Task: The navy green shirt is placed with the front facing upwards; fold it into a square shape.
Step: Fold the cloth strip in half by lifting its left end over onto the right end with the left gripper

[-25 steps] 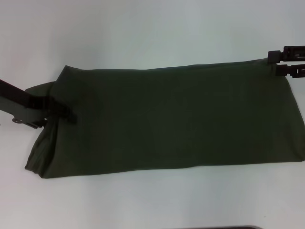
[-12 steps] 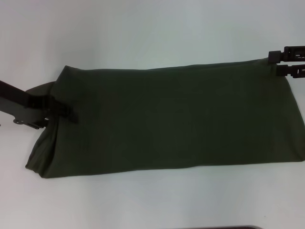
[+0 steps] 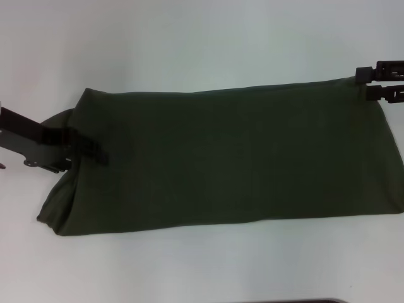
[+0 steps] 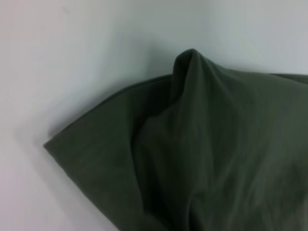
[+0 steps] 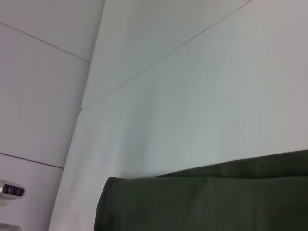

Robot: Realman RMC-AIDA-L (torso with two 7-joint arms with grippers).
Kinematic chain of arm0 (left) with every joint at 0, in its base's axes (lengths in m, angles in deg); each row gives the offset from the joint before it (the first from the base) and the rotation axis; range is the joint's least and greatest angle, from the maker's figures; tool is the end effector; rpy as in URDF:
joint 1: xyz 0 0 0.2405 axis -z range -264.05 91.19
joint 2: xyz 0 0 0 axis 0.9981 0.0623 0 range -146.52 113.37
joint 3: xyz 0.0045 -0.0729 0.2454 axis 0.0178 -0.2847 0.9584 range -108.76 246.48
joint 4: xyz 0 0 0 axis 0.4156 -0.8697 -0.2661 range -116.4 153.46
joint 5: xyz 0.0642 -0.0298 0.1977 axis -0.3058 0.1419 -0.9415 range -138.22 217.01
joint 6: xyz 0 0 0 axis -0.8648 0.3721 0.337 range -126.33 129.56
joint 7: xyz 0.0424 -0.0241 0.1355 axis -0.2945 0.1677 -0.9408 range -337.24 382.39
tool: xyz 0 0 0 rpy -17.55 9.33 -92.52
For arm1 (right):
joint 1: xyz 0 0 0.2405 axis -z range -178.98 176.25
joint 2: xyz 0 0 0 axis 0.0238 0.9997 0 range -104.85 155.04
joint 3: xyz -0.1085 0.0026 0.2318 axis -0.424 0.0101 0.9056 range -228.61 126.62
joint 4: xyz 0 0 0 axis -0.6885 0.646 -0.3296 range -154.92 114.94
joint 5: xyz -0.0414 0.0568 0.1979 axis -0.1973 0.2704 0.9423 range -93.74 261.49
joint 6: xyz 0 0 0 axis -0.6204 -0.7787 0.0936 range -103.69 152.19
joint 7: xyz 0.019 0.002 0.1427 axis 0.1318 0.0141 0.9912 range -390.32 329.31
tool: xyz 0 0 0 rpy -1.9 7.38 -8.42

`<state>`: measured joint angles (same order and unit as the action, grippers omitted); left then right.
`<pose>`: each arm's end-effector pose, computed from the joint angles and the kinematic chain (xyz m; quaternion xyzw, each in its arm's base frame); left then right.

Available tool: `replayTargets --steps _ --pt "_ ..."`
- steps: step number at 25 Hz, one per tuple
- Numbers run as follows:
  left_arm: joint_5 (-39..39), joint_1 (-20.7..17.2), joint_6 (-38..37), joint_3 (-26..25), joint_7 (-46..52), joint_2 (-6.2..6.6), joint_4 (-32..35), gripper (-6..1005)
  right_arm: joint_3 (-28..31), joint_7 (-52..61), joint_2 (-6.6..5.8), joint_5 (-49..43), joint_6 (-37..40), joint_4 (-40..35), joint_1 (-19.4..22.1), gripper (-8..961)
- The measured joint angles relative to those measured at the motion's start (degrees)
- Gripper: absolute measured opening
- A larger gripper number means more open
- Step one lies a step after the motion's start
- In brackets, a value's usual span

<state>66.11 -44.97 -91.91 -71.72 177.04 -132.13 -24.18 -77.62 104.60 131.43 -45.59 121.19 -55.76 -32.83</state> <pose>-0.2785 0.3482 0.0210 -0.7158 -0.6926 0.0539 0.0711 0.3168 0.3300 0.0955 -0.7310 0.6469 0.2051 0.0718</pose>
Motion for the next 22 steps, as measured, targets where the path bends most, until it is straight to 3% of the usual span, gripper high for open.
replayTargets --steps 3,9,14,22 --pt "0.4 -0.21 -0.04 -0.01 -0.09 0.2 -0.04 721 0.0 -0.01 0.0 0.0 0.0 0.0 0.07 806" --pt "1.58 -0.14 -1.21 0.01 -0.8 0.6 0.18 613 0.41 -0.1 -0.07 0.0 0.05 0.0 0.28 806" --pt "5.14 0.04 -3.5 -0.19 -2.11 0.63 0.21 374 0.61 -0.26 -0.16 0.0 0.18 0.0 0.28 806" --pt "6.09 -0.23 -3.91 -0.42 -2.17 1.0 0.7 100 0.85 -0.37 -0.17 0.0 0.38 0.0 0.44 807"
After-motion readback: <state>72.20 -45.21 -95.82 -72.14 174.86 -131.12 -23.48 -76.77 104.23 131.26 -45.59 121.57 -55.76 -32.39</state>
